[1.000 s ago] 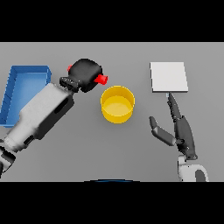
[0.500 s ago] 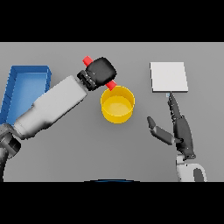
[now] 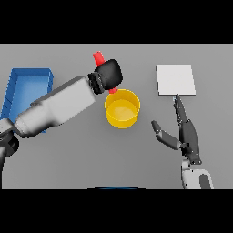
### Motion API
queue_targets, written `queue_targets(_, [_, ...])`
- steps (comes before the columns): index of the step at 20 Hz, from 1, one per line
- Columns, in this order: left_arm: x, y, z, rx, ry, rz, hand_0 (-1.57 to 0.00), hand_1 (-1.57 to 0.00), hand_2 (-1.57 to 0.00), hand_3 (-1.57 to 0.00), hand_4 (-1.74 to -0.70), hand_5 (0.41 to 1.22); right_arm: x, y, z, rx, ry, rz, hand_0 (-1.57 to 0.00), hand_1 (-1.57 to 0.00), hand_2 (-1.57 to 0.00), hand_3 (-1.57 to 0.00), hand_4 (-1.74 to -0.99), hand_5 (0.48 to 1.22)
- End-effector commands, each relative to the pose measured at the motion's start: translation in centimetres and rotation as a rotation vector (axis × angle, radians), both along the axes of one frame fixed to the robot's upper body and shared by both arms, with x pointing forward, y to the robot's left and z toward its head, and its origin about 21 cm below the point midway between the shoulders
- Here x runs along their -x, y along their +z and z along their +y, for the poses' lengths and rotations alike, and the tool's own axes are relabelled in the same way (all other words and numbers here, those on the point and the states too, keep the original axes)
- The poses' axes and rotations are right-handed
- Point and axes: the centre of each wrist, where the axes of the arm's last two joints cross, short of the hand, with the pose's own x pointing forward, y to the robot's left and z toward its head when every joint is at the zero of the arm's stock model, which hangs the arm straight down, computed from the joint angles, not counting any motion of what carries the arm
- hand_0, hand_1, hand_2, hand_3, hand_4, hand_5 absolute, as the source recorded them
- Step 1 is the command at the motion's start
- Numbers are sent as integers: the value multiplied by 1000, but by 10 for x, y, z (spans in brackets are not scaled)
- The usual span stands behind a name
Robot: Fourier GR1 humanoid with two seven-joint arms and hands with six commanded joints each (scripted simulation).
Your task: Pick up the red beaker and tilt it to pour out 1 green nut into yellow bowl. Pick up the yellow bowl and place it on the metallic measuring scale.
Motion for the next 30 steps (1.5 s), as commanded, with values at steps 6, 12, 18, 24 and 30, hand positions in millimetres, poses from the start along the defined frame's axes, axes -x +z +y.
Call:
queue_targets(6, [3,-2,-18,-143,-109,-101,-1571,-1571,-1571,-1568,-1732,1221,1,2,-3,10,-4,6,1,1,1,1,-1135,580])
queue_targets(12, [-4,51,-40,-265,-200,-226,-1571,-1571,-1571,-1570,-1731,1221,2,0,-1,15,-13,7,1,1,1,1,-1137,568])
queue_targets(18, [-37,153,-14,-105,-41,-376,-1571,-1571,-1571,-1571,-1720,1221,1,2,2,15,3,-8,1,1,1,1,-1128,554])
queue_targets(24, [-68,234,87,545,483,-255,-1571,-1571,-1571,-1509,-1735,1221,-6,1,3,5,47,-9,1,1,1,1,-1105,578])
queue_targets(30, [-78,196,219,1165,828,-74,-1571,-1571,-1571,-1550,-1739,1221,-10,4,1,39,51,-12,1,1,1,1,-1127,606])
